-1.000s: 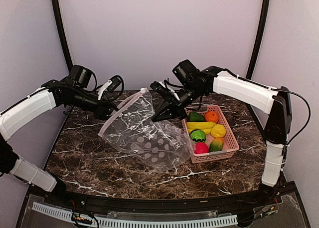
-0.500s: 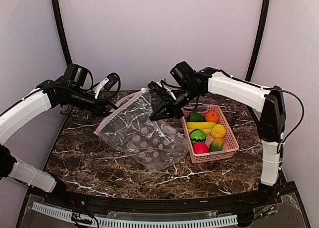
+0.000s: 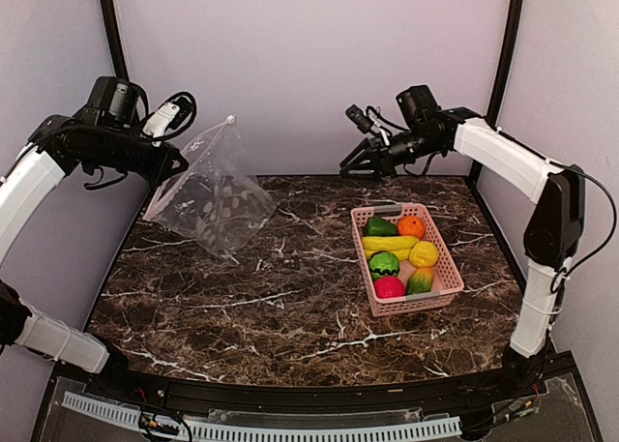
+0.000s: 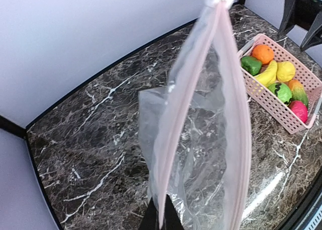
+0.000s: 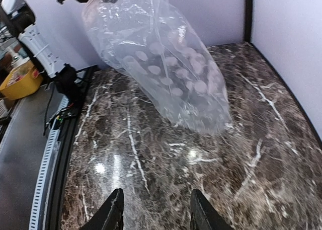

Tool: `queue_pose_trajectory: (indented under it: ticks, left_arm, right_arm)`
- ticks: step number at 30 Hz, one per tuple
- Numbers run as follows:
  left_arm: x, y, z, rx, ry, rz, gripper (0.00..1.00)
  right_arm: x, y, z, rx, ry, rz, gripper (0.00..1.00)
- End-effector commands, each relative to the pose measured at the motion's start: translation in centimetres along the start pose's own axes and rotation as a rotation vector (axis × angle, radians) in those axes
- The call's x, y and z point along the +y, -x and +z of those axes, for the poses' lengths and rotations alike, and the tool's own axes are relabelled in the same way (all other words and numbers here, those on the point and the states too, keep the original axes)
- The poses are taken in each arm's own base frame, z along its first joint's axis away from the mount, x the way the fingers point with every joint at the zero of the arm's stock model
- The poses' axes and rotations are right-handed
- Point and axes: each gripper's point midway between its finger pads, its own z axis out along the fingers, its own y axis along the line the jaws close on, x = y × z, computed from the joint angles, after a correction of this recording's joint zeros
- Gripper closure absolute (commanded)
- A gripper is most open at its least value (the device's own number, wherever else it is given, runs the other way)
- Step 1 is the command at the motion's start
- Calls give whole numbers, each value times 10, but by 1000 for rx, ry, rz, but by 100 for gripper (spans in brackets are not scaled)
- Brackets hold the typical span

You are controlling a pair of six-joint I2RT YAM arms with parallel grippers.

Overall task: Place the food in the zip-top bag and seal the zipper
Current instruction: Pass from the right arm to the left, then pick up the fake fruit from the bin.

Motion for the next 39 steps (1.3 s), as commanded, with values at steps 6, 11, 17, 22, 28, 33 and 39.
queue_pose_trajectory:
  ticks: [6, 11, 17, 22, 28, 33, 39]
  left_arm:
    - [-91, -36, 71, 137, -350, -110, 99]
    - [-115, -47, 116, 194, -404, -211, 99]
    - [-120, -37, 137, 147, -418, -289, 99]
    - [-119, -36, 139, 124, -409, -307, 99]
    - [-116, -37, 137, 120, -394, -319, 99]
    - [-114, -35, 134, 101, -386, -324, 99]
    - [-117, -33, 130, 91, -403, -323, 99]
  right_arm:
    - [-29, -82, -67, 207, -308, 90, 58]
    - [-20, -144, -63, 373, -274, 213, 61]
    - [-7, -192, -55, 458, -228, 323, 59]
    - [3, -206, -47, 470, -202, 375, 50]
    - [0, -230, -38, 550, -254, 384, 46]
    - [-6, -241, -32, 589, -299, 377, 43]
    - [-17, -247, -30, 624, -364, 385, 39]
